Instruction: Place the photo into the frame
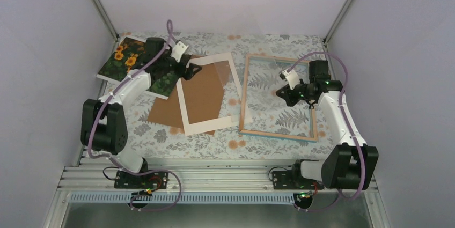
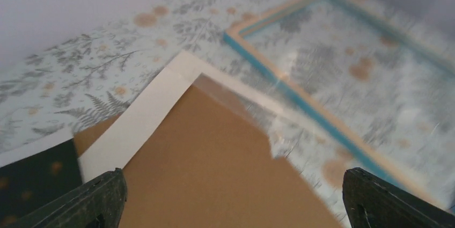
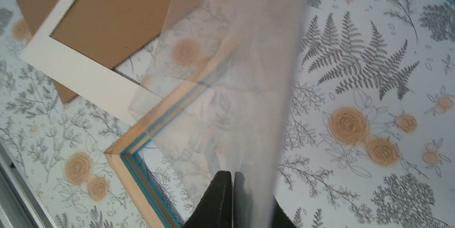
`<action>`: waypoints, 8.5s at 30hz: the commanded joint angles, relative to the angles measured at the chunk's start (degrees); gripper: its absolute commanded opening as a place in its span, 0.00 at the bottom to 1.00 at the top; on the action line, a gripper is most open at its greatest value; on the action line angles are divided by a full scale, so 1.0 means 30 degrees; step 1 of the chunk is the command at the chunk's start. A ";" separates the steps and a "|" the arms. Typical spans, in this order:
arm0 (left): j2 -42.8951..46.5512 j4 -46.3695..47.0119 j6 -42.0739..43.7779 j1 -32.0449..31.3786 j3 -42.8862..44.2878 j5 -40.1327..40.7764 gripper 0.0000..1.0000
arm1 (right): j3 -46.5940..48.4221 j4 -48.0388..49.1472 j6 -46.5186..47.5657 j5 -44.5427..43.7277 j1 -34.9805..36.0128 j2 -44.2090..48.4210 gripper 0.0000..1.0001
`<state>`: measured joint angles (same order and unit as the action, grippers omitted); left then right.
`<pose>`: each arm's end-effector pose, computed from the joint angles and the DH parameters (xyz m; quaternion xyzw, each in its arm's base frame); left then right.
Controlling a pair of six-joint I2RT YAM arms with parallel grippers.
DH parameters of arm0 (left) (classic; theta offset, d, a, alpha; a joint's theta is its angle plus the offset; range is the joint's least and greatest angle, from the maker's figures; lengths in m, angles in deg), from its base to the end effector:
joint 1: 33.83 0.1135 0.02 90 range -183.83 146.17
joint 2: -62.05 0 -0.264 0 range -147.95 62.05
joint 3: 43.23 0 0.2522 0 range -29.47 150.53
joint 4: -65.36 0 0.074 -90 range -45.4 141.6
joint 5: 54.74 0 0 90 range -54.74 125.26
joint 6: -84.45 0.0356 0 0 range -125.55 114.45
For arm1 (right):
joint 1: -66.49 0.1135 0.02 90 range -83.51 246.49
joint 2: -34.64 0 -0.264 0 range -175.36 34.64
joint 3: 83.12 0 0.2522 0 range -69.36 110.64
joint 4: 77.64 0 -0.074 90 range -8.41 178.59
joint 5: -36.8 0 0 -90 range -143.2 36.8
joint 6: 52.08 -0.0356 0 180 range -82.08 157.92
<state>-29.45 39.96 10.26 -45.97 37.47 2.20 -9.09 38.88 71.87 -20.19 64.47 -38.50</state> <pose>0.3463 -0.0944 0.2688 0.3314 0.7985 -0.2397 0.4416 0.2439 0.0108 0.2779 -0.3209 0.8771 0.1924 0.3013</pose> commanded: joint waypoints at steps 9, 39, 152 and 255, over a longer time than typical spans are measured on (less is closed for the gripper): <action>-0.2241 0.8084 -1.2991 0.1334 -0.2106 -0.8369 1.00 | 0.1609 0.2818 -0.4192 0.6174 -0.0351 0.0856 0.04; -1.0764 2.8758 -2.8777 -0.2848 -0.2386 -1.0548 0.61 | -0.2242 0.4359 -0.9764 1.1378 -0.1778 0.1222 0.04; -0.9827 0.0660 -0.7910 -0.4683 0.4360 -0.4377 1.00 | 0.4213 -0.2352 -0.3996 0.3379 -0.9433 -1.3421 0.04; -1.5491 -0.4677 -0.4597 -0.6252 1.1847 0.5505 0.58 | 0.4489 -0.5743 -0.5765 1.1408 -0.9068 -1.5372 0.03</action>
<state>-72.55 30.04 -3.66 -65.34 73.18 14.26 5.49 21.92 54.83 13.56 37.80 -85.74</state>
